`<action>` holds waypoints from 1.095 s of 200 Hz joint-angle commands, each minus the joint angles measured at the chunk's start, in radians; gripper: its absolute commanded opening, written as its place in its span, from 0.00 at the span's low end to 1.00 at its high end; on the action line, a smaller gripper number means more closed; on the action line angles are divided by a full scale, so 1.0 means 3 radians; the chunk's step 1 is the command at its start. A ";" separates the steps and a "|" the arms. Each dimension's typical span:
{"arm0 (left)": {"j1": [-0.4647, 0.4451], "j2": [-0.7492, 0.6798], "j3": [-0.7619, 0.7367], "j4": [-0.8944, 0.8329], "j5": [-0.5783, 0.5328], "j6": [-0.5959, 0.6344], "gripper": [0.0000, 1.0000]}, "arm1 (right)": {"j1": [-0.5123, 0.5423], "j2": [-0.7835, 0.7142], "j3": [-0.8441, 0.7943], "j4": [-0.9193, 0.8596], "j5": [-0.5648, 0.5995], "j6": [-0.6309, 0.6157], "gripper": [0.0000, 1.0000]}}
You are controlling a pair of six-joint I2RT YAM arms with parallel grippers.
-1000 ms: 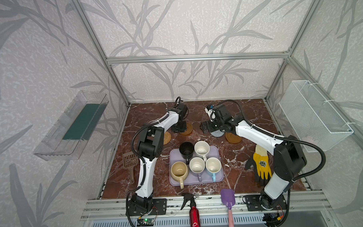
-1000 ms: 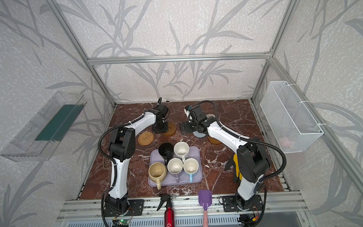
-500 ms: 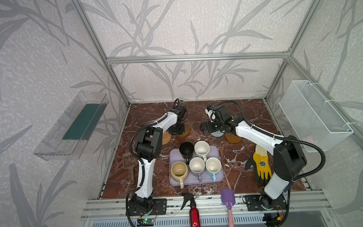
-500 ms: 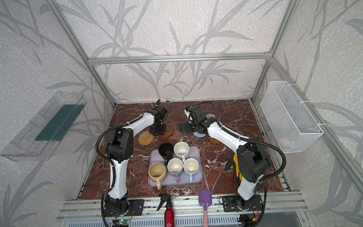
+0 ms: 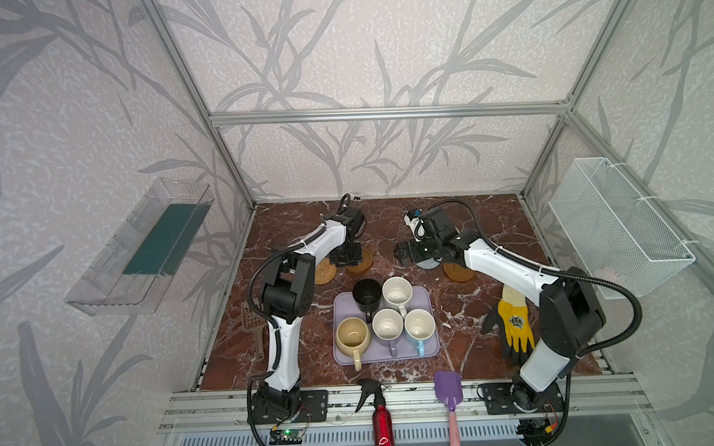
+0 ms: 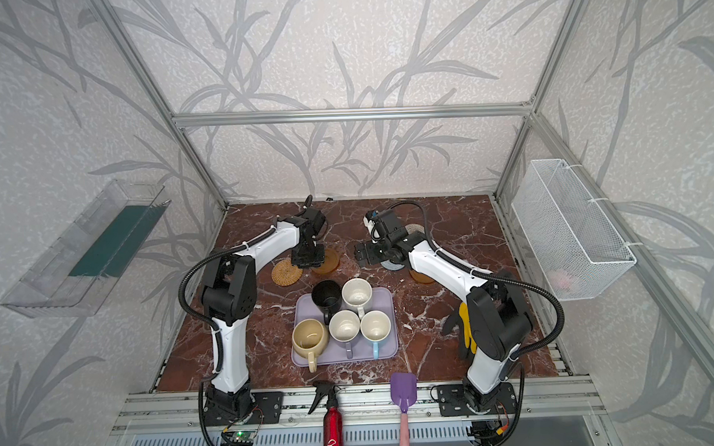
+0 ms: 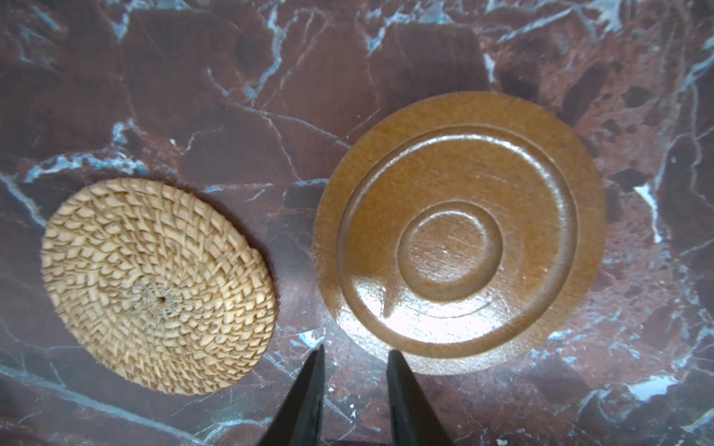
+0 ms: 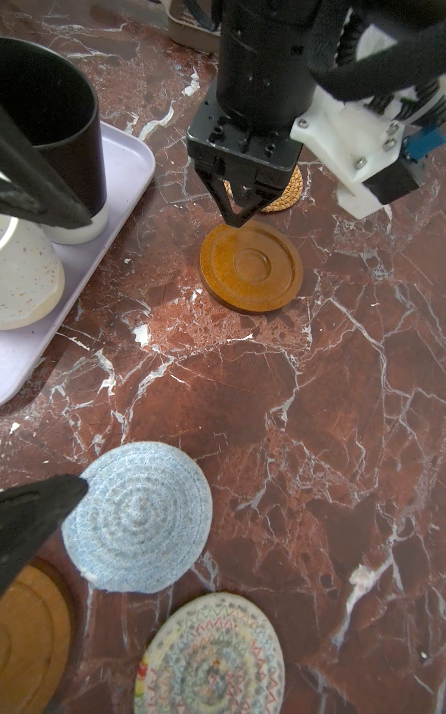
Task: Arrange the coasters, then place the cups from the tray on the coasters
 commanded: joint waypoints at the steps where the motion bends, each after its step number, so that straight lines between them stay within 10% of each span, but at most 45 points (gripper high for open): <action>1: -0.0003 -0.0099 -0.0044 -0.0014 -0.0088 -0.0042 0.31 | 0.0005 -0.0156 -0.0046 0.0027 0.0001 0.0024 0.99; 74: 0.0031 0.0212 0.0556 -0.0266 -0.0534 0.0025 0.43 | 0.0003 -0.0227 -0.0082 -0.0030 0.0076 -0.0039 0.99; 219: 0.0130 0.0582 0.0589 -0.0033 -0.0146 0.0322 0.35 | 0.0003 -0.0194 -0.0128 0.0006 0.0047 0.0006 0.99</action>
